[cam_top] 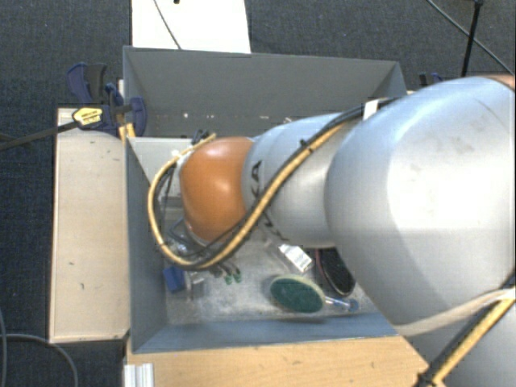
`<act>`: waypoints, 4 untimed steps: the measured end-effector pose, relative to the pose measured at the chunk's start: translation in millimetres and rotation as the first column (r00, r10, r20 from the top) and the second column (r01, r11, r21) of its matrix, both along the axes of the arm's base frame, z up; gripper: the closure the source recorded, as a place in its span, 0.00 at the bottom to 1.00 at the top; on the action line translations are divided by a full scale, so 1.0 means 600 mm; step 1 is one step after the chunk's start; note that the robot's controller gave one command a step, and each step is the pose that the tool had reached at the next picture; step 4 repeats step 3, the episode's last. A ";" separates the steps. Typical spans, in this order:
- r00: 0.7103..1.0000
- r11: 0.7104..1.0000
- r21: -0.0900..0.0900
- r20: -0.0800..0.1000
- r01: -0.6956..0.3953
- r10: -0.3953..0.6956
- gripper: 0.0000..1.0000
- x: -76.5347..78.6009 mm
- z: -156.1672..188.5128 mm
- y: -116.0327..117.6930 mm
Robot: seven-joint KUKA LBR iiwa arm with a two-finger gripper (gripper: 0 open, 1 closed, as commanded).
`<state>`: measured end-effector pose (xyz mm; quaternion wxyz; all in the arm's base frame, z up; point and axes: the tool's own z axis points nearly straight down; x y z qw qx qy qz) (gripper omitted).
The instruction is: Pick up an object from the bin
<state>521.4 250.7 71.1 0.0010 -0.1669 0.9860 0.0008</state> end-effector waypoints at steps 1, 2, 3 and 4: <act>1.000 1.000 0.003 0.009 0.004 -0.004 1.00 0.017 0.236 -0.018; 0.947 0.947 -0.002 -0.004 -0.322 0.322 1.00 -0.032 0.153 -0.037; 0.951 0.951 -0.002 0.011 -0.309 0.309 1.00 0.004 0.351 -0.078; 0.951 0.951 -0.002 0.011 -0.309 0.309 1.00 0.004 0.351 -0.078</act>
Offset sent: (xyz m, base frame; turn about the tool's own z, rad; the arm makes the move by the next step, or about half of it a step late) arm 0.0072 -0.0112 0.1361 -0.0017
